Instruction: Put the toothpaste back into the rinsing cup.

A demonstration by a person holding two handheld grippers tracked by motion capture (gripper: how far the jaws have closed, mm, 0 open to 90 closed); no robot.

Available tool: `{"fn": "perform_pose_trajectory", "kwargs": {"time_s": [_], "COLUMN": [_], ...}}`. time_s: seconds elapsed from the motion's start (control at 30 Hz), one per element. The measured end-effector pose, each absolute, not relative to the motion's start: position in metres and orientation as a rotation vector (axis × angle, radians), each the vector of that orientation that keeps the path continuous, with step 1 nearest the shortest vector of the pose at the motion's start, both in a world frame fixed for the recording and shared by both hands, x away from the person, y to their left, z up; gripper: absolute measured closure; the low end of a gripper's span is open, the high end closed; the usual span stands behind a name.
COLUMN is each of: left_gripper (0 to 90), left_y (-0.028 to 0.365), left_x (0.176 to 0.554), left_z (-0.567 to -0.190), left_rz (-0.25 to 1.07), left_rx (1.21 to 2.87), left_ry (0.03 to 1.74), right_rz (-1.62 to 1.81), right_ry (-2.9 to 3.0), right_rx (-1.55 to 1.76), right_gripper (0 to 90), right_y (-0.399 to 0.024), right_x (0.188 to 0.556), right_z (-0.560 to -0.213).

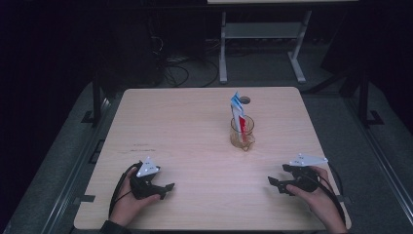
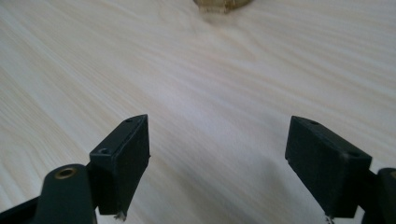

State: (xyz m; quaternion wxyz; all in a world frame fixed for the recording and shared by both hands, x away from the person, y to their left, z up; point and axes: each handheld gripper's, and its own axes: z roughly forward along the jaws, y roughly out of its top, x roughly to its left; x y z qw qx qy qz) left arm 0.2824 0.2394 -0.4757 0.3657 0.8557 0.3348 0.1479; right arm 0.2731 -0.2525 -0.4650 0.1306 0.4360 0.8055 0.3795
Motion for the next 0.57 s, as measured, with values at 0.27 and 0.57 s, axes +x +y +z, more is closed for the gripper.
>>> {"fn": "perform_pose_trajectory", "kwargs": {"time_s": [0.27, 0.57], "left_gripper": [13.4, 13.5], "left_y": [0.2394, 0.2394], "left_x": [0.2824, 0.2823], "left_z": [-0.4756, -0.4756], "left_rz": [0.380, 0.381], "left_rx": [2.201, 2.200], "left_ry": [0.861, 0.861], "right_rz": [1.043, 1.022], "right_ry": [2.358, 2.353], "right_rx": [1.267, 1.228], "right_gripper": [19.9, 18.8], "right_y": [-0.2551, -0.2537], "right_x": [0.2668, 0.2654], "right_z": [-0.4749, -0.4776]}}
